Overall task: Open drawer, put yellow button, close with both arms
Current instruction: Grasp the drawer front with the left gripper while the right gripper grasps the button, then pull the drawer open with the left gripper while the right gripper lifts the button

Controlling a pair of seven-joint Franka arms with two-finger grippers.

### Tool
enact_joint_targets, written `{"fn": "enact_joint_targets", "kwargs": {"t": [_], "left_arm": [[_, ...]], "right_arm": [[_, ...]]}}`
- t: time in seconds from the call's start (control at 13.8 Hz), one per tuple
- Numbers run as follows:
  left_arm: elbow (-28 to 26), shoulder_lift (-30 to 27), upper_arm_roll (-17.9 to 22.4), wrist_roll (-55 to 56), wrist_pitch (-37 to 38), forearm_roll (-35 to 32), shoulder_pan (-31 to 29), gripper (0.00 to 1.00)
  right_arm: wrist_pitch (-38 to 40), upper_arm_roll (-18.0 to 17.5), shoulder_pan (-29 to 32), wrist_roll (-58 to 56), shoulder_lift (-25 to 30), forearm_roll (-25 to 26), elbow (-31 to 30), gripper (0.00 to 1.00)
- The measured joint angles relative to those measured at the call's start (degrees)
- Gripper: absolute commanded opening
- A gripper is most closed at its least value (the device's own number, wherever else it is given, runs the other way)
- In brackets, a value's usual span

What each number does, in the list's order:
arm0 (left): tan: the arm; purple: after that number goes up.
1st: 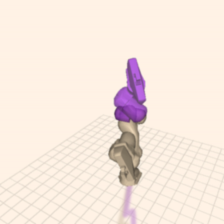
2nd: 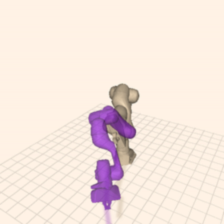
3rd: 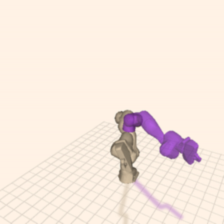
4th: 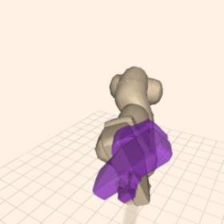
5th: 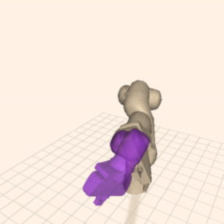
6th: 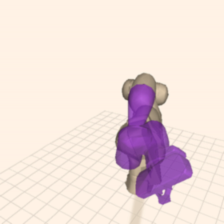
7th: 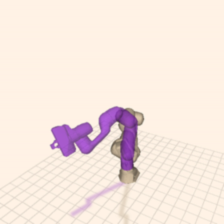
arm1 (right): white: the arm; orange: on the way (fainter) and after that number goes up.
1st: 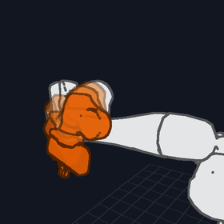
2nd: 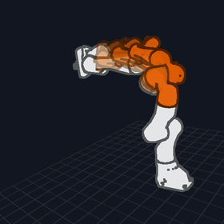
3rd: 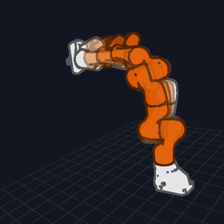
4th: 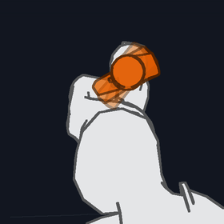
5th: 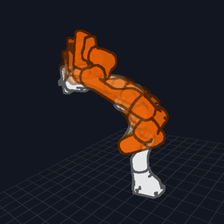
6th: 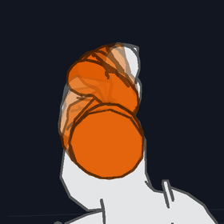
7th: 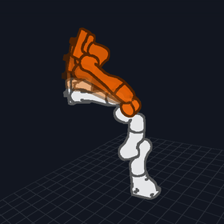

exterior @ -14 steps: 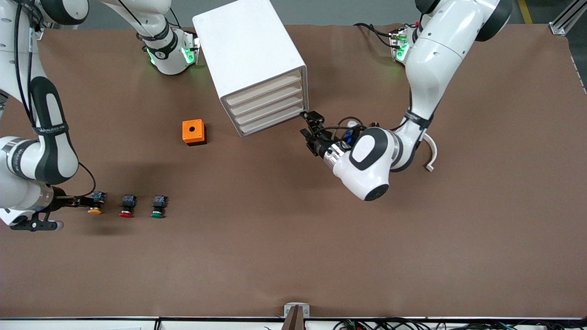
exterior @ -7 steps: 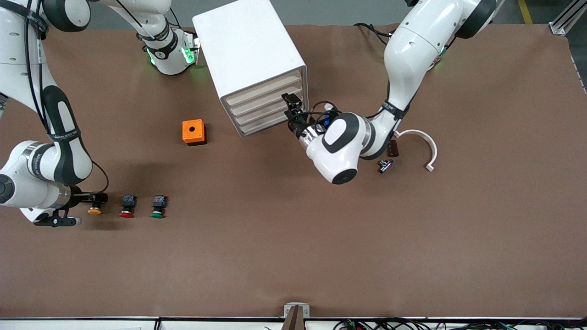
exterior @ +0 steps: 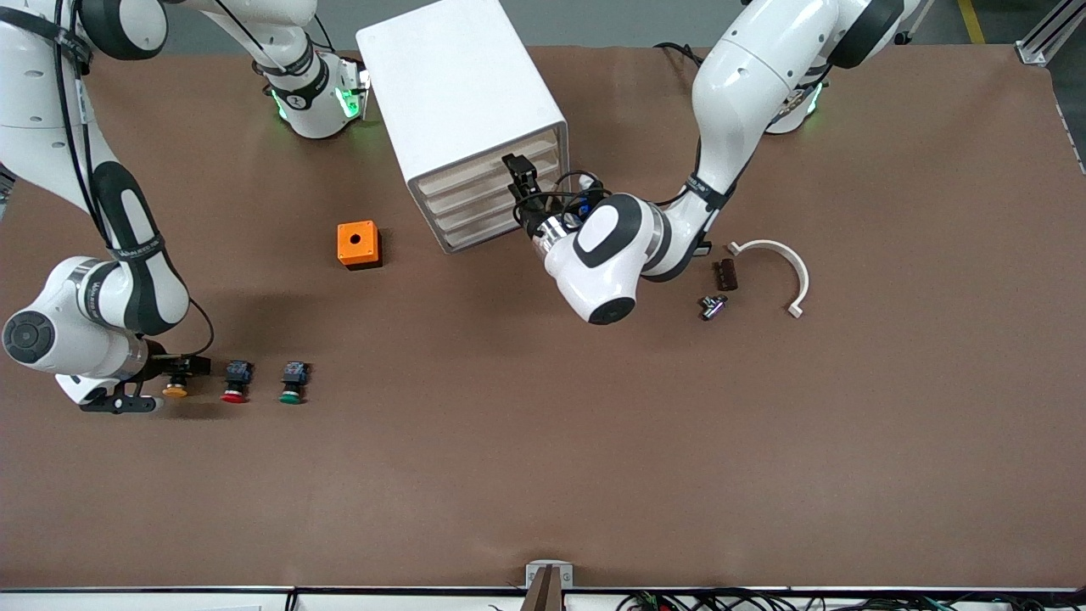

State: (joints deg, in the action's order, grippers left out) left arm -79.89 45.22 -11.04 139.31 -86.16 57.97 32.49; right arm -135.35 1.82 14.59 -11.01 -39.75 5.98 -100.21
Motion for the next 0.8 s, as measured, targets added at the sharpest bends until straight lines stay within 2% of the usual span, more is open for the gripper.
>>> {"fn": "enact_joint_targets", "kwargs": {"t": [0.07,0.14,0.29,0.36,0.43,0.65,0.8], "left_arm": [[0.0,0.02,0.0,0.1,-0.01,0.23,0.46,0.38],[0.0,0.07,0.0,0.15,-0.07,0.3,0.91,0.27],[-0.01,0.35,0.01,0.16,-0.36,0.31,1.48,0.23],[-0.02,0.62,0.02,0.16,-0.42,0.31,1.56,0.12],[-0.01,0.94,0.02,0.16,-0.42,0.33,1.64,0.0],[0.04,1.07,0.32,1.38,-0.31,0.98,1.36,0.0],[0.06,1.07,0.6,1.39,-0.28,1.0,0.39,0.0]], "right_arm": [[0.0,0.0,0.0,0.0,0.0,0.0,0.0,0.83],[0.0,0.0,0.0,0.0,0.0,0.0,-0.01,0.74],[0.0,-0.01,0.0,0.0,0.0,-0.01,0.0,0.59],[0.01,-0.11,0.0,0.0,0.1,-0.04,0.0,0.5],[0.12,-0.25,-0.01,0.0,0.21,-0.04,0.01,0.46],[0.29,-0.29,-0.01,0.01,0.38,-0.05,0.04,0.21],[0.57,-0.26,-0.01,0.01,0.61,-0.07,0.05,0.09]]}}
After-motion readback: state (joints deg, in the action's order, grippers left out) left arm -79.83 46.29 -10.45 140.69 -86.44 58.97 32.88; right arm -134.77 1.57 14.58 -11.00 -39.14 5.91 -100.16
